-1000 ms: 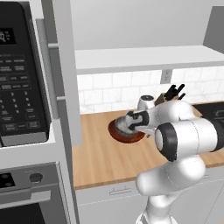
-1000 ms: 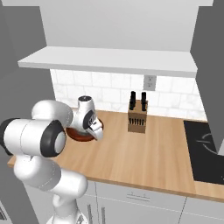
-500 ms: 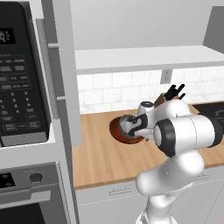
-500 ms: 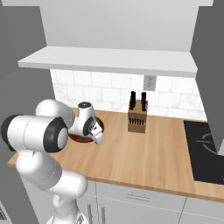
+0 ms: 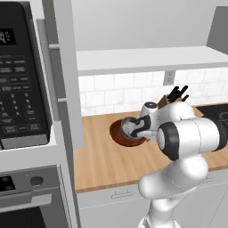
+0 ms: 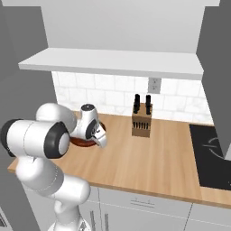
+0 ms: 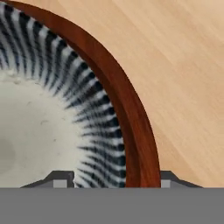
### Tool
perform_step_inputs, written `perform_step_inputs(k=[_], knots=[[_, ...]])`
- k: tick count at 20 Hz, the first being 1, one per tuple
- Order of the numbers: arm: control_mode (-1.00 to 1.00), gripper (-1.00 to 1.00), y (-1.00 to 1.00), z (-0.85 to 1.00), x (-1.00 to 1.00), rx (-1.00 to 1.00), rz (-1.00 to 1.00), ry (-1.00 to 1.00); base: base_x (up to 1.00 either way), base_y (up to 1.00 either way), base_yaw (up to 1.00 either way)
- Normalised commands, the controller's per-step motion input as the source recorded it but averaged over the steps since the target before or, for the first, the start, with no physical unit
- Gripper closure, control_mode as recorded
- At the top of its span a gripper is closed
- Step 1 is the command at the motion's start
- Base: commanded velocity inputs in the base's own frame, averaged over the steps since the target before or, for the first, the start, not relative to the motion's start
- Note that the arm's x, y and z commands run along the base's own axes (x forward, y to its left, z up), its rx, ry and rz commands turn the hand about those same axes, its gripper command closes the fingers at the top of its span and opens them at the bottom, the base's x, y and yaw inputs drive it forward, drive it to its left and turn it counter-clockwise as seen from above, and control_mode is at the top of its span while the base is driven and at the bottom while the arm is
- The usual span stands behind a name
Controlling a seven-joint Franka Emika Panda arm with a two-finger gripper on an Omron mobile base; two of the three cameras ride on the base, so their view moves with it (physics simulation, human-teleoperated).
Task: Pick up the bowls on the counter and stack them on top of one another in the open cabinet. Place the smaller bowl on top of the larger bowl.
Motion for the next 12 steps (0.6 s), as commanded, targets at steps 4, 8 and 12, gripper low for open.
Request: perform_step_inputs(k=[4,8,12], knots=[[-1.00,1.00,0.00,0.49,-0.34,0.01,-0.01,0.00,0.00,0.00,0.00],[-1.00,1.00,-0.16,0.69,-0.82,0.06,0.00,-0.02,0.00,0.00,0.00],[-1.00,1.00,-0.26,1.00,-0.81,0.09,-0.03,-0.10,0.00,0.00,0.00]])
